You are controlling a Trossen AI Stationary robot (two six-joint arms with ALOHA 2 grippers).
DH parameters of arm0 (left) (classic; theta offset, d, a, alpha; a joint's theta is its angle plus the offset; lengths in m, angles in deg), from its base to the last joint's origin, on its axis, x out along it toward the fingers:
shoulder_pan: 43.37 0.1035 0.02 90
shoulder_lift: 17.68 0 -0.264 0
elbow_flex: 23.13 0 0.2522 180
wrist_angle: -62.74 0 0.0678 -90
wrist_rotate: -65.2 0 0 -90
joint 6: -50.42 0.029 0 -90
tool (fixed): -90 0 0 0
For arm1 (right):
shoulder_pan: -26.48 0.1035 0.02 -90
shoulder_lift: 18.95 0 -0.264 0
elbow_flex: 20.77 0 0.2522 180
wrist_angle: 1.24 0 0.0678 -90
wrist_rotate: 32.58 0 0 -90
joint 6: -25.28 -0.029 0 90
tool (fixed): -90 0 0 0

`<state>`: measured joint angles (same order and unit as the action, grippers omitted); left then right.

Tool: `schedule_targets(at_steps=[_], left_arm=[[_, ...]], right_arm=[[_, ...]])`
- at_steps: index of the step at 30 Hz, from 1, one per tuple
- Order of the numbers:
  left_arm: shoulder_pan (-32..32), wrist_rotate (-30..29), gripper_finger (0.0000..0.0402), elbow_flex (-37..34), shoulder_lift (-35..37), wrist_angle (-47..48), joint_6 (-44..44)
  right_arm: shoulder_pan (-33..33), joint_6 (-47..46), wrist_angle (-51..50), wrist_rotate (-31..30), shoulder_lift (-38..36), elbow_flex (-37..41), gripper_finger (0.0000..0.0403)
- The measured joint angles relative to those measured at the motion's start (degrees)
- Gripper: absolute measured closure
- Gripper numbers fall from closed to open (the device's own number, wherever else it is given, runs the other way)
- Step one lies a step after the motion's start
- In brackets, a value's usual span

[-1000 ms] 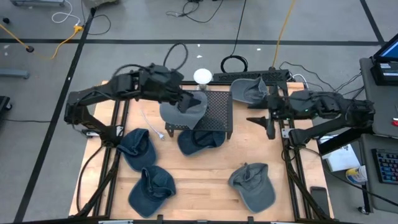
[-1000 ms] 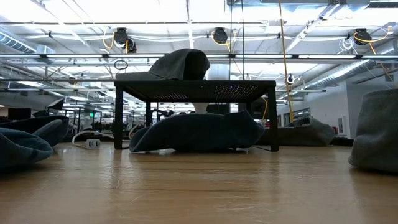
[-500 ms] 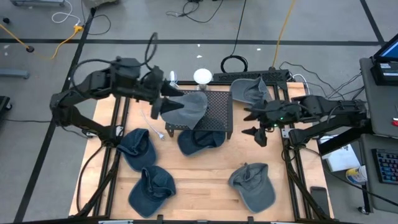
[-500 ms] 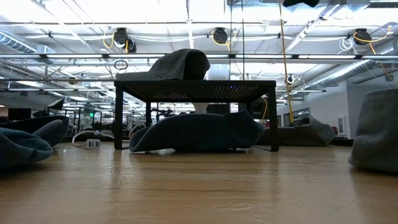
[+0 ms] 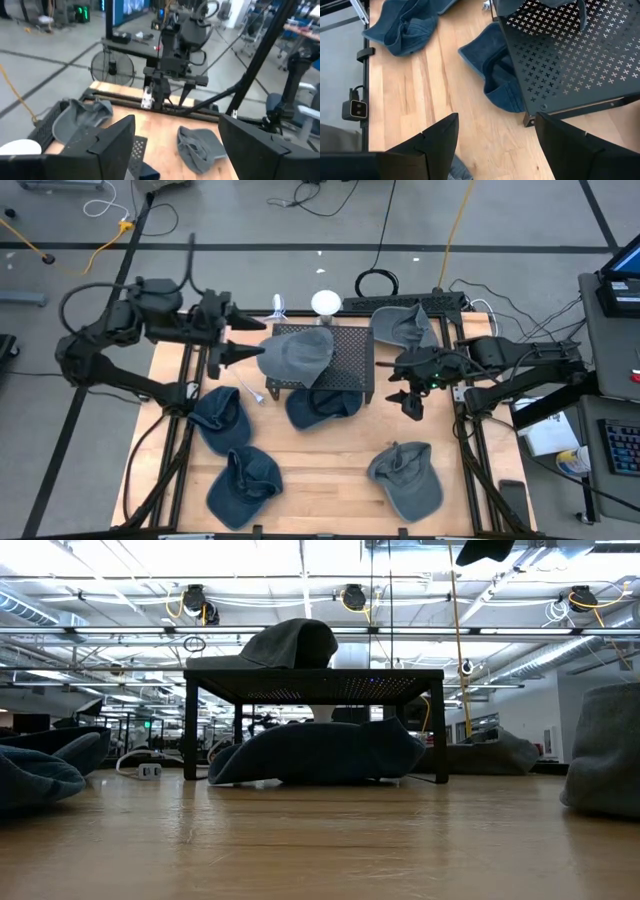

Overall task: Pick & Place hat
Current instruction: Stack the top gray cap on the gray cap on the shelf

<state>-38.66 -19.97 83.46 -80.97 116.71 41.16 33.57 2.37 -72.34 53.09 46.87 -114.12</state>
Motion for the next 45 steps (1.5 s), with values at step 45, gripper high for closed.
schedule_targets(at_steps=[45], left_arm=[[0.07, -2.26, 0.0128, -22.83, 12.94, -13.49, -4.75]], right_arm=[[-47.33, 38.44, -10.21, 3.04, 15.96, -0.07, 0.0145]])
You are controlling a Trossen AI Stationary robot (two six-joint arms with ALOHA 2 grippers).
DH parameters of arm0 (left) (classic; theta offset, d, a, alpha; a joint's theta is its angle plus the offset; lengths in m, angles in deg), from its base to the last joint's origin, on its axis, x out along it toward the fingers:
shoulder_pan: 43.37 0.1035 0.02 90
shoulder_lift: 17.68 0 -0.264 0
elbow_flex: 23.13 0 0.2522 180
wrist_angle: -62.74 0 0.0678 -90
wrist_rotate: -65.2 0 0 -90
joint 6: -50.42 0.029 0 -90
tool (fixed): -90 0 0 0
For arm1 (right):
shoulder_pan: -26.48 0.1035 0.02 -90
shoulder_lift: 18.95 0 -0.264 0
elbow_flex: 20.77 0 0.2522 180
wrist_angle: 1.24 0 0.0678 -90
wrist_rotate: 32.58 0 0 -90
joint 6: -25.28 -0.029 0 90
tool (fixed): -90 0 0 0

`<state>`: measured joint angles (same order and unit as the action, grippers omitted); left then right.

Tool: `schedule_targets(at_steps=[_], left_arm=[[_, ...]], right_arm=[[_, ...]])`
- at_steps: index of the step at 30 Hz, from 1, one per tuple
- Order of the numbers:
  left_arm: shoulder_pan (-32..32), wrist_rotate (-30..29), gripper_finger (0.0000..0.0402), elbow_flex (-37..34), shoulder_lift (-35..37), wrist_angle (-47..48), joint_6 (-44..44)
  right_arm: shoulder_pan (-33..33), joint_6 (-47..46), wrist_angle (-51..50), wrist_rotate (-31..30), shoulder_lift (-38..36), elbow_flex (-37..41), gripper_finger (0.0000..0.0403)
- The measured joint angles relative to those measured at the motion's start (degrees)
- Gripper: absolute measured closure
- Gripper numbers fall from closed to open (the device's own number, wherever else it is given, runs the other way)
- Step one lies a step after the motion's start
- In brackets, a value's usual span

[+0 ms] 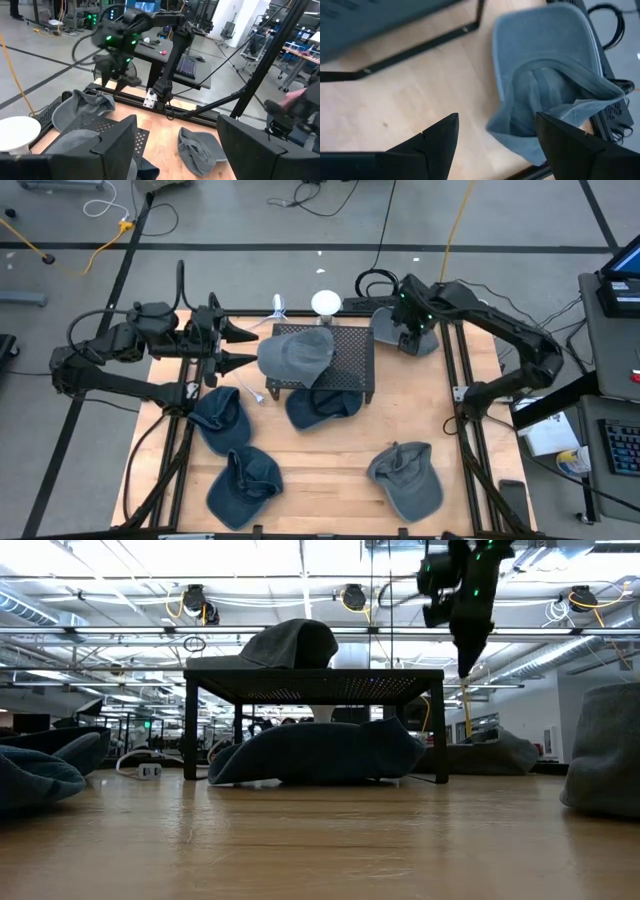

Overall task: Pick & Place hat
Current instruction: Stack the top gray cap on the gray cap on the shelf

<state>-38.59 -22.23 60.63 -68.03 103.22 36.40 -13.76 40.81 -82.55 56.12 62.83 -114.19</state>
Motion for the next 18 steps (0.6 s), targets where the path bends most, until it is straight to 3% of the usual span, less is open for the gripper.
schedule_targets(at_steps=[10, 18], left_arm=[[0.02, -0.11, 0.014, 0.0, -0.02, 0.37, 1.48], [0.01, -0.13, 0.0135, 0.0, -0.01, 0.53, 1.88]], right_arm=[[-4.39, 7.28, 0.53, 0.09, 5.65, 0.0, 0.0145], [-4.43, 9.83, 8.18, 0.09, 7.21, 0.0, 0.0145]])
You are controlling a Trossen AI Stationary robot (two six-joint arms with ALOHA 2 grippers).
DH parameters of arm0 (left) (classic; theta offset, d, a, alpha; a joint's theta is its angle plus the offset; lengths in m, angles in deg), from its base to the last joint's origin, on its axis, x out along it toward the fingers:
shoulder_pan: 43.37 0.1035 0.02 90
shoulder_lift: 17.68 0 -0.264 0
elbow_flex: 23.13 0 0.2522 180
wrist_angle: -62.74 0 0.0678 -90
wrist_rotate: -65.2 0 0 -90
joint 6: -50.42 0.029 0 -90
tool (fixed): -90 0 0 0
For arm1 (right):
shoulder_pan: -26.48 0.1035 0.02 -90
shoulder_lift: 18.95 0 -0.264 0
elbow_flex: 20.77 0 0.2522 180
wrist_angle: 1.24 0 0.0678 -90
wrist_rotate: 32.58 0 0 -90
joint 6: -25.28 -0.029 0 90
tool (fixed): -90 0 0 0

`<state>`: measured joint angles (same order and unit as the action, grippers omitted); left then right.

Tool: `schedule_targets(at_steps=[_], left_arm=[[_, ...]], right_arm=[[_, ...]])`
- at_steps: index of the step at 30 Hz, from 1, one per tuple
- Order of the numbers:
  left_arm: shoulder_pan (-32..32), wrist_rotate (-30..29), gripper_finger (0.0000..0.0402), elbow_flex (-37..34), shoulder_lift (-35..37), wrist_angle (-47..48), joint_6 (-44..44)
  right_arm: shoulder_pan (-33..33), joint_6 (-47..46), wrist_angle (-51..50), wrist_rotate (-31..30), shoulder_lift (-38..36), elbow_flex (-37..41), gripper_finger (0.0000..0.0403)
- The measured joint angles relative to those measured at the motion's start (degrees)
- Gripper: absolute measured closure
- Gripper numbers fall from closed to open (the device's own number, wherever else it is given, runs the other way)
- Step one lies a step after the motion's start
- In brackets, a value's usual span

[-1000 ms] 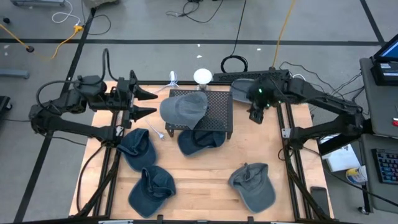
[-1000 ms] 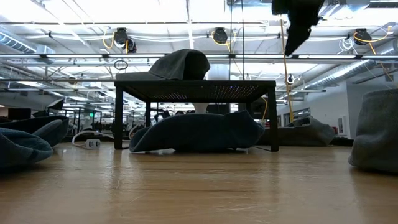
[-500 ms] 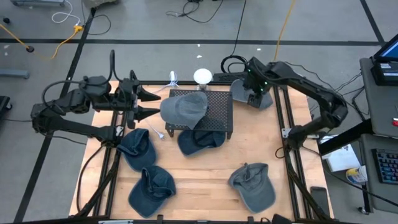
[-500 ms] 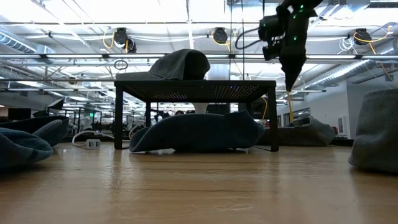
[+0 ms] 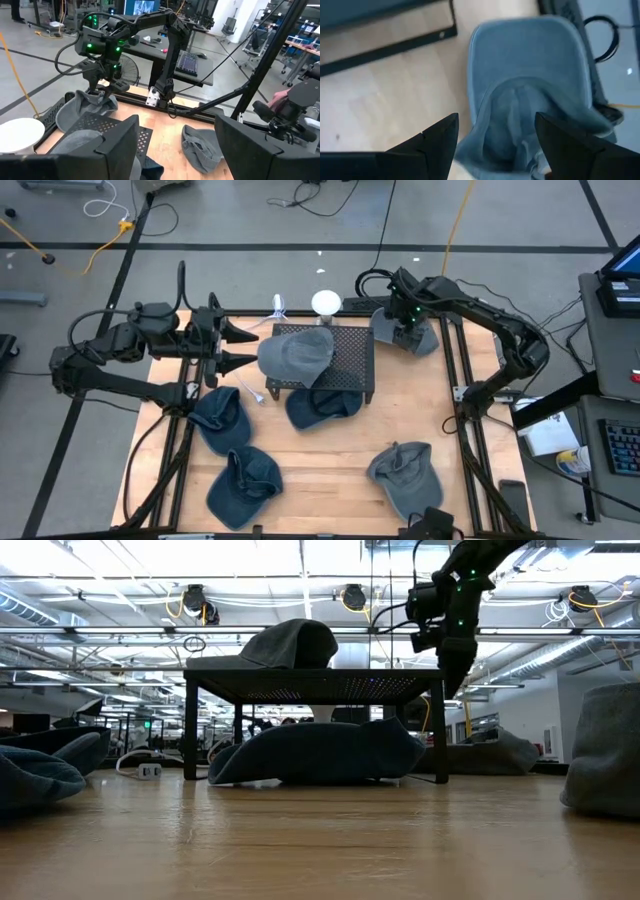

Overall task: Pick & Place hat
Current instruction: Stack the top gray cap on the gray cap on the shelf

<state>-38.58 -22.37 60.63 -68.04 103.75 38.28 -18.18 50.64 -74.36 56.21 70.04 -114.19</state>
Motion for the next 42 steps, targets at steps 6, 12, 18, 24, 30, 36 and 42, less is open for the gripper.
schedule_targets(at_steps=[6, 12, 18, 24, 30, 36, 42], left_arm=[[0.01, -0.02, 0.0137, 0.0, -0.01, 0.0, 0.0], [0.01, -0.02, 0.0148, 0.0, 0.01, 0.0, -0.24], [0.01, -0.02, 0.014, 0.0, 0.01, -0.02, -0.59], [0.01, -0.04, 0.0127, 0.0, 0.0, -0.02, -1.53], [0.01, -0.04, 0.0132, 0.0, 0.01, -0.02, -1.86], [0.0, -0.04, 0.0148, 0.0, 0.01, -0.02, -1.86], [0.0, -0.08, 0.0155, 0.02, 0.0, -0.02, -1.23]], right_arm=[[-0.02, -0.21, 3.2, 2.93, 0.18, 0.77, 0.0145], [0.02, -0.45, 8.86, 3.01, 0.24, 6.55, 0.0145], [-0.39, 0.51, 13.07, 5.41, 0.23, 12.15, 0.0145], [-0.37, 1.16, 19.59, 3.05, 0.22, 18.37, 0.0145], [-1.17, 2.54, 24.21, 2.74, 0.22, 22.08, 0.0151], [-2.56, 2.92, 26.4, 2.55, 0.22, 23.82, 0.0173], [-2.91, 4.37, 26.35, 0.99, 0.87, 23.87, 0.0256]])
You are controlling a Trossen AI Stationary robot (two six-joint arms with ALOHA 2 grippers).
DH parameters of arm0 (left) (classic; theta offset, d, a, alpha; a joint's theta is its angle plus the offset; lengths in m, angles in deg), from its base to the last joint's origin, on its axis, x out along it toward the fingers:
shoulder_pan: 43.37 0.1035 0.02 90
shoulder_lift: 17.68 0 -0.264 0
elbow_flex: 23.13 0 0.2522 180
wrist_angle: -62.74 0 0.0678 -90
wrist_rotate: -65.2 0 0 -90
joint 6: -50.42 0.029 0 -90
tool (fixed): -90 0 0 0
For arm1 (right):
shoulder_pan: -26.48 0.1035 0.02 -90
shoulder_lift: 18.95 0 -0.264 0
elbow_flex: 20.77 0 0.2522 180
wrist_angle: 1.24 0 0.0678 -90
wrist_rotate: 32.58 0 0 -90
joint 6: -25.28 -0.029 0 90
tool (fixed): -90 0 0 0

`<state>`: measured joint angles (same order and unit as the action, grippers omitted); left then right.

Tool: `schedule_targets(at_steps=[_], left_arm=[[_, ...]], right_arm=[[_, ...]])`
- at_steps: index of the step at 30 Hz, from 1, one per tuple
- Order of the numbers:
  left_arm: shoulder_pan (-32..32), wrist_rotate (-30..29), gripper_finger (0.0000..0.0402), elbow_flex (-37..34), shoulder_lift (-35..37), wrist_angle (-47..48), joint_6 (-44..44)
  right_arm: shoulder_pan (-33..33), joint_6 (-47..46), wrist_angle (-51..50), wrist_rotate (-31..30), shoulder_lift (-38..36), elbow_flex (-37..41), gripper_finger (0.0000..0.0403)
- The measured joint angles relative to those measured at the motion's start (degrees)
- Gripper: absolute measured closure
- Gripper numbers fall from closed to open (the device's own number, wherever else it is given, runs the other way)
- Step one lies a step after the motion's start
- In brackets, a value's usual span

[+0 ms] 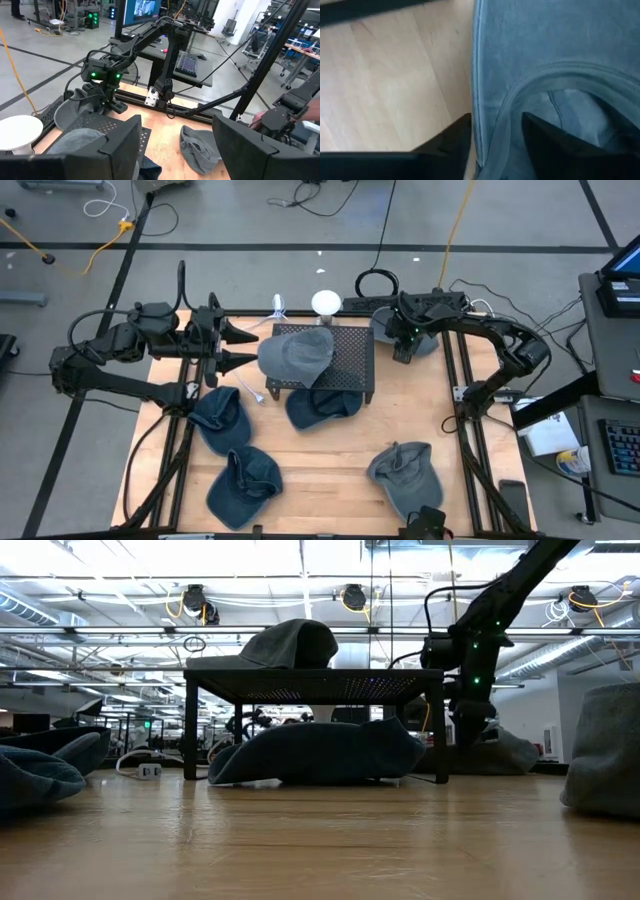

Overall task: Pick & Place hat
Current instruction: Stack the top gray cap on the gray cap on the shelf

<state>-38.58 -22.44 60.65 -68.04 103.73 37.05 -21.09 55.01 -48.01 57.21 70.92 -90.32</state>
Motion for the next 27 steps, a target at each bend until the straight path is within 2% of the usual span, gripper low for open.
schedule_targets(at_steps=[6, 7, 16, 20, 27], left_arm=[[-0.01, -0.03, 0.0145, 0.01, 0.01, 0.0, 0.16], [-0.01, -0.01, 0.0143, 0.01, 0.0, 0.0, 0.16], [-0.01, -0.01, 0.0144, 0.01, 0.0, 0.1, 0.32], [0.0, -0.01, 0.0154, 0.01, 0.0, 0.09, 1.1], [-0.01, -0.11, 0.0153, 0.01, 0.01, 0.04, 3.2]], right_arm=[[-0.07, 0.02, 0.43, -1.91, 0.07, 0.0, 0.0377], [-0.07, -0.14, 0.41, -2.62, 0.07, -0.02, 0.0387], [0.04, -1.35, -3.15, -3.6, -2.45, -0.02, 0.0395], [0.02, -2.06, -4.44, -5.94, -7.18, -1.19, 0.0397], [0.02, -4.52, -12.26, -5.9, -17.13, -8.31, 0.0397]])
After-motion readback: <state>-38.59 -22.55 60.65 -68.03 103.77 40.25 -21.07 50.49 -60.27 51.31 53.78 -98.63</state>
